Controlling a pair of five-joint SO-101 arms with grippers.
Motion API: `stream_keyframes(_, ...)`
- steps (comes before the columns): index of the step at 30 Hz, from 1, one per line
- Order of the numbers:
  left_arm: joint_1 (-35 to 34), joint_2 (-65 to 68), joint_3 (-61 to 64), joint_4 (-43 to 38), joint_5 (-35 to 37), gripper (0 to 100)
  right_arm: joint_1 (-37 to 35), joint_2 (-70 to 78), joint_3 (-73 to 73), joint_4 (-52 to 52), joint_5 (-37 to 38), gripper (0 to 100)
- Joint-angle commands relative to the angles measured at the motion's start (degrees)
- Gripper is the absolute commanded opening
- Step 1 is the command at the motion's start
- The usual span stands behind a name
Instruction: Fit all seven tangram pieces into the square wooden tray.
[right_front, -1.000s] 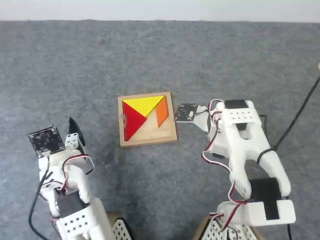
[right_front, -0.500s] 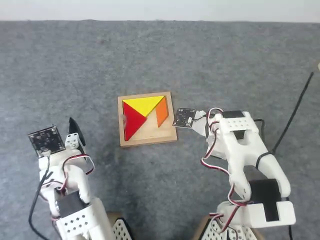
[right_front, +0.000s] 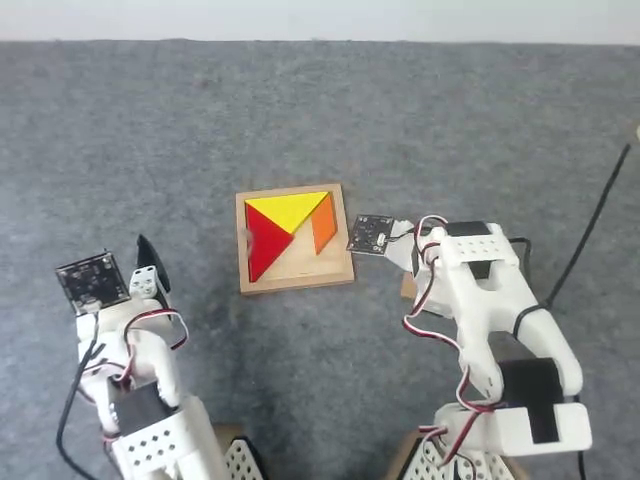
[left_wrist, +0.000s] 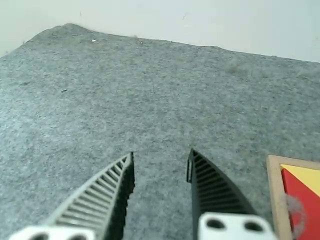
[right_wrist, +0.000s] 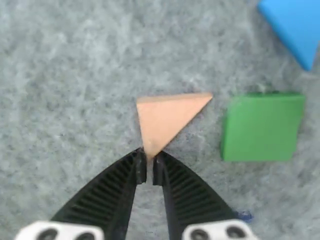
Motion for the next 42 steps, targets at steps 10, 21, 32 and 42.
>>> stream_keyframes(10, 1.93, -0.44, -0.13, 0.35, -0.7, 17, -9.54, -1.71, -10.29, 6.02, -26.55, 24.9)
stream_keyframes(21, 1.93, -0.44, -0.13, 0.35, -0.7, 17, -9.63, 8.4, -10.37, 4.88, -30.33, 21.3)
stream_keyframes(32, 2.02, -0.44, -0.13, 0.35, -0.7, 17, -9.63, 10.59, -10.99, 2.77, -34.02, 13.2)
stream_keyframes(42, 2.02, -0.44, -0.13, 0.35, -0.7, 17, -9.71, 6.46, -10.99, 3.3, -34.37, 4.9)
